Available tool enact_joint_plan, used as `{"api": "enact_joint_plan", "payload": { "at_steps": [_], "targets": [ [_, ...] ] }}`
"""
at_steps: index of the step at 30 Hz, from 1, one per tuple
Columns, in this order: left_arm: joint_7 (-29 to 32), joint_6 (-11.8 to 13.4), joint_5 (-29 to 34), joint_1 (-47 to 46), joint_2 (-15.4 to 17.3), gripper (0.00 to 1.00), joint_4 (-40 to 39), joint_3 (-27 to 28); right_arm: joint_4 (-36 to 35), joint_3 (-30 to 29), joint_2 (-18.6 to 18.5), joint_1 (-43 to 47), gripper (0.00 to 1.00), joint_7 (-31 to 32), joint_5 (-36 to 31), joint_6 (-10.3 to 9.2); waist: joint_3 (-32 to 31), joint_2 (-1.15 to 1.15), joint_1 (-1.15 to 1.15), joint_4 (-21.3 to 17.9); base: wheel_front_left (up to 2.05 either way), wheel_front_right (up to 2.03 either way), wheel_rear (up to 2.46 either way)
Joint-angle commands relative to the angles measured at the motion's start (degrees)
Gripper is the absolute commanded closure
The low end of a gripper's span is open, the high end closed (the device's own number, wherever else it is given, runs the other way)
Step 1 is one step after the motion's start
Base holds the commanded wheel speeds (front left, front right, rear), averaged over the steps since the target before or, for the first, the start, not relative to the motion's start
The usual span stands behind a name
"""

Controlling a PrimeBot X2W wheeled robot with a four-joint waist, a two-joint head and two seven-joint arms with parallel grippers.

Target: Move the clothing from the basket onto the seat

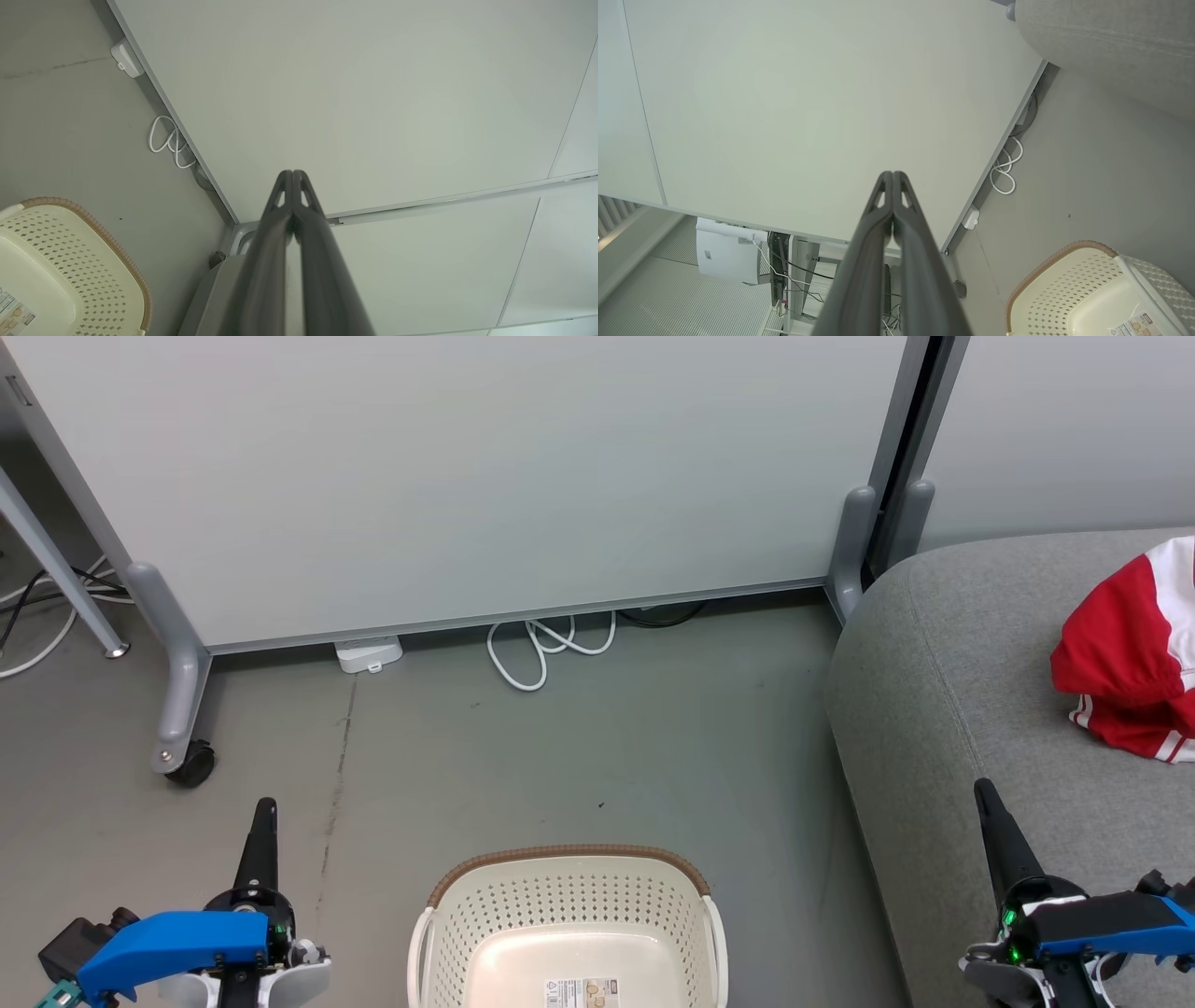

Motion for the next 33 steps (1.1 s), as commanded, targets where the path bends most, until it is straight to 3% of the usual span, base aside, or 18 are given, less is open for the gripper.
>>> {"api": "enact_joint_plan", "payload": {
  "at_steps": [1, 33],
  "targets": [
    [0.39, -0.5, -0.99, -1.02, 0.05, 1.0, -0.57, 0.4, -0.47, -0.16, -0.23, -1.21, 1.0, 0.13, 1.19, 0.03, 0.01, 0.0, 0.0, -0.01, 0.0, 0.0, 0.0],
    [3.8, -0.61, -13.61, -2.05, -0.11, 1.0, -2.29, 1.6, -0.48, -0.85, -0.27, -2.0, 1.0, 2.38, 15.64, 0.04, 0.22, 0.0, 0.0, -0.25, 0.0, 0.0, 0.0]
  ]
}}
